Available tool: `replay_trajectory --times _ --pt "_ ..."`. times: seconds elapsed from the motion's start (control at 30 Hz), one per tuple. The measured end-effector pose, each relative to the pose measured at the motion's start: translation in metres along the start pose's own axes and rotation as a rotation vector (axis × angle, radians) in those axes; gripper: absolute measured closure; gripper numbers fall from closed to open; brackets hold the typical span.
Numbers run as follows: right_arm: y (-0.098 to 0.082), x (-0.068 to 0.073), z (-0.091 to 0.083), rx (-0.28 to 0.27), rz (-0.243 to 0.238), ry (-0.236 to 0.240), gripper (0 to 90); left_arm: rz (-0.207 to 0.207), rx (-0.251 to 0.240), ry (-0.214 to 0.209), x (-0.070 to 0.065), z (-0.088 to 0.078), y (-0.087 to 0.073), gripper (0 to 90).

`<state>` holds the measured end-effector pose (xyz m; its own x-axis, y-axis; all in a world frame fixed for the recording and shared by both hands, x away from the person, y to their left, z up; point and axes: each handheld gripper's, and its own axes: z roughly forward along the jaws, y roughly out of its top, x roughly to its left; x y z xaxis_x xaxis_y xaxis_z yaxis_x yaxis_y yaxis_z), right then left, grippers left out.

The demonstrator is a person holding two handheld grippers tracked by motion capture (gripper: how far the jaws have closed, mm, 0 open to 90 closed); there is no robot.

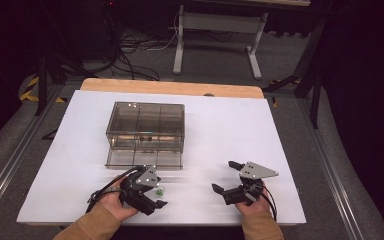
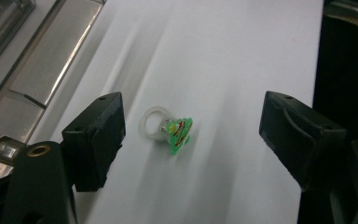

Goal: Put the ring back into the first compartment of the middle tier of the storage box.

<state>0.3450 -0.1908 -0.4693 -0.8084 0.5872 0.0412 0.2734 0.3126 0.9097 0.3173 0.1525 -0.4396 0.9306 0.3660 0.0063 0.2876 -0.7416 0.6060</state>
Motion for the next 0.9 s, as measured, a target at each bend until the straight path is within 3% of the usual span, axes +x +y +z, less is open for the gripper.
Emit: replay_trajectory --times 0.5,0.7,0.9 --pt "0.000 0.000 0.000 0.003 0.001 0.002 0.0 -0.032 0.053 0.077 -0.003 0.014 -0.001 37.4" --pt "0.000 -0.001 0.000 0.000 0.005 0.004 0.0 -0.052 0.054 0.104 -0.003 0.015 -0.002 49.0" --pt "0.000 -0.001 0.000 0.001 0.006 0.005 0.0 -0.067 0.069 0.070 -0.001 0.016 -0.002 60.3"
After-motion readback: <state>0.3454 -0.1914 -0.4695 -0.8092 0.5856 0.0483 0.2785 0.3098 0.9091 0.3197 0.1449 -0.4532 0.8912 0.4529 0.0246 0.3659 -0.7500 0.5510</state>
